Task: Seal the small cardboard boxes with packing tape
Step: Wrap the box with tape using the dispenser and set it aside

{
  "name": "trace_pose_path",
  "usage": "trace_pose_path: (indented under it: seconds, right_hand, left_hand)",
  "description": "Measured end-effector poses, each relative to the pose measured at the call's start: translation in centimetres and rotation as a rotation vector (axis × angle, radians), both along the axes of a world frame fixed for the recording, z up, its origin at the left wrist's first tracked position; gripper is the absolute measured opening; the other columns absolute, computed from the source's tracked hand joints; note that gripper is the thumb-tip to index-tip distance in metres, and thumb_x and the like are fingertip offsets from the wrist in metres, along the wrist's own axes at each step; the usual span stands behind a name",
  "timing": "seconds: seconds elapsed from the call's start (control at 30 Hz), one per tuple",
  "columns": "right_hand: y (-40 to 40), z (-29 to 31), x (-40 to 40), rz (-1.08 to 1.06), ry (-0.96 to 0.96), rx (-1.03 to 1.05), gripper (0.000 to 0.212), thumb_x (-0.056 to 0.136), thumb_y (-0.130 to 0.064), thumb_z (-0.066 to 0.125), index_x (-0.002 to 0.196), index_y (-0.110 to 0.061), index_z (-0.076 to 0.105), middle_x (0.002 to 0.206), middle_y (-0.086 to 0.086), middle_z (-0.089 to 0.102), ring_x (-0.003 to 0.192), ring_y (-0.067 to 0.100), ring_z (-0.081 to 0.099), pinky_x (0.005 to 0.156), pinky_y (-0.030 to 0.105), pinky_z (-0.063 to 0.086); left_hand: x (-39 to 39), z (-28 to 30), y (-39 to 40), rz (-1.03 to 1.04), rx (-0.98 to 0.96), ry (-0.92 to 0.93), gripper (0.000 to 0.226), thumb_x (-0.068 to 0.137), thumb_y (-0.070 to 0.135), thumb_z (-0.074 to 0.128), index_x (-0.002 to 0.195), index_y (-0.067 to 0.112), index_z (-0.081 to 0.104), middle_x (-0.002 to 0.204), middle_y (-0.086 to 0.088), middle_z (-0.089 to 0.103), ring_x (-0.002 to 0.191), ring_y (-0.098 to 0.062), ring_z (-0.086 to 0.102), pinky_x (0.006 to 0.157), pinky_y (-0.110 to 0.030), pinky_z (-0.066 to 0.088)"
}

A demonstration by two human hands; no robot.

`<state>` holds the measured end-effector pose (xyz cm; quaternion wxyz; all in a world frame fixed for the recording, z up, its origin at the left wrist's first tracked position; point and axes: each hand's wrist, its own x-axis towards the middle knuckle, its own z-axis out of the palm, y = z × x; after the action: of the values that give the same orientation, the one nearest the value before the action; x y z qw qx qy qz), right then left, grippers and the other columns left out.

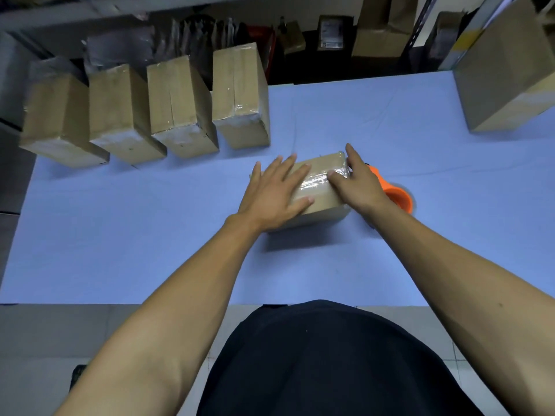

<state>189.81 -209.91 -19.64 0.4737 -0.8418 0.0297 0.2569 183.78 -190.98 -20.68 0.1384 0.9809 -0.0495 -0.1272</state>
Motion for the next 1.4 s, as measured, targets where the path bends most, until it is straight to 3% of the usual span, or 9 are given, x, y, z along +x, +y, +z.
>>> trace_pose_path:
  seconds: [0.3,0.5,0.57,0.67,0.83,1.0,1.17,1.27,1.4]
  right_hand:
    - [-0.3,-0.6,-1.4,-0.135,-0.023,0.009,0.047,0.099,-0.035,0.054,0.144,-0.025,0.047,0.139,-0.002,0.055,0.128,0.017,0.051,0.106,0.037,0.043]
    - [0.5,-0.2,-2.1,-0.033,0.005,0.1,0.044,0.096,-0.025,0.056,0.137,-0.036,0.046,0.105,-0.029,0.058,0.095,-0.009,0.056,0.095,0.027,0.046]
    - [0.3,-0.1,-2.1,0.01,0.028,0.137,0.049,0.1,-0.02,0.054,0.145,-0.033,0.039,0.106,-0.032,0.054,0.097,-0.008,0.053,0.094,0.021,0.043]
    - [-0.2,-0.6,-1.9,0.01,0.055,0.176,0.05,0.102,-0.021,0.051,0.147,-0.036,0.036,0.127,-0.018,0.058,0.115,0.002,0.054,0.105,0.028,0.044]
    - [-1.7,-0.9,-1.9,0.081,-0.019,0.037,0.047,0.105,-0.027,0.044,0.152,-0.031,0.036,0.135,-0.009,0.056,0.123,0.007,0.05,0.1,0.02,0.035]
    - [-5.5,-3.7,-1.0,-0.076,-0.229,-0.486,0.029,0.096,-0.028,0.055,0.112,-0.007,0.065,0.111,0.016,0.065,0.103,0.036,0.059,0.077,0.034,0.04]
    - [-5.6,-5.7,-1.5,-0.145,-0.05,-0.449,0.057,0.086,-0.026,0.074,0.123,0.002,0.041,0.101,0.016,0.059,0.097,0.038,0.061,0.065,0.035,0.037]
    - [-5.3,-5.7,-1.7,-0.11,-0.15,-0.463,0.045,0.087,-0.009,0.064,0.122,0.002,0.038,0.089,0.014,0.053,0.088,0.041,0.06,0.062,0.037,0.038]
    - [-5.8,-2.8,-1.2,-0.203,-0.244,-0.346,0.043,0.093,-0.007,0.051,0.136,-0.01,0.044,0.116,0.015,0.063,0.102,0.036,0.058,0.075,0.033,0.041]
  left_hand:
    - [-0.8,0.7,-1.9,0.363,0.016,-0.025,0.066,0.093,0.062,0.047,0.148,0.028,0.033,0.134,-0.006,0.049,0.119,-0.033,0.05,0.086,-0.041,0.044]
    - [-0.7,-0.4,-2.4,0.439,-0.387,-0.018,0.075,0.092,0.048,0.06,0.154,0.028,0.024,0.155,-0.001,0.025,0.137,-0.021,0.041,0.097,-0.029,0.037]
    - [-0.6,-1.0,-2.9,0.357,-0.403,-0.015,0.075,0.096,0.047,0.057,0.157,0.025,0.02,0.166,0.001,0.0,0.15,-0.019,0.022,0.11,-0.032,0.031]
    - [-0.7,-1.4,-3.7,0.335,-0.403,-0.02,0.072,0.098,0.045,0.054,0.158,0.023,0.022,0.167,0.0,-0.011,0.153,-0.021,0.01,0.118,-0.036,0.025]
    - [-0.6,-2.1,-4.2,0.14,-0.171,-0.089,0.059,0.102,0.041,0.037,0.157,0.024,0.026,0.167,-0.004,-0.002,0.153,-0.025,-0.009,0.119,-0.06,0.015]
    - [-0.7,-3.1,-4.2,0.139,-0.183,-0.195,0.062,0.096,0.044,0.032,0.152,0.02,0.037,0.165,-0.008,0.016,0.154,-0.03,0.003,0.118,-0.044,0.025]
    - [-1.8,-2.7,-5.2,0.178,-0.144,-0.173,0.06,0.097,0.045,0.031,0.152,0.021,0.038,0.165,-0.007,0.019,0.154,-0.028,0.003,0.117,-0.052,0.03]
    - [-2.2,-2.3,-5.4,0.216,-0.123,-0.127,0.057,0.097,0.044,0.037,0.15,0.024,0.042,0.163,-0.007,0.023,0.152,-0.028,0.007,0.113,-0.06,0.028]
    - [-0.9,-1.0,-5.1,0.173,-0.022,-0.21,0.049,0.094,0.046,0.047,0.137,0.024,0.053,0.144,-0.007,0.046,0.134,-0.035,0.035,0.104,-0.056,0.035]
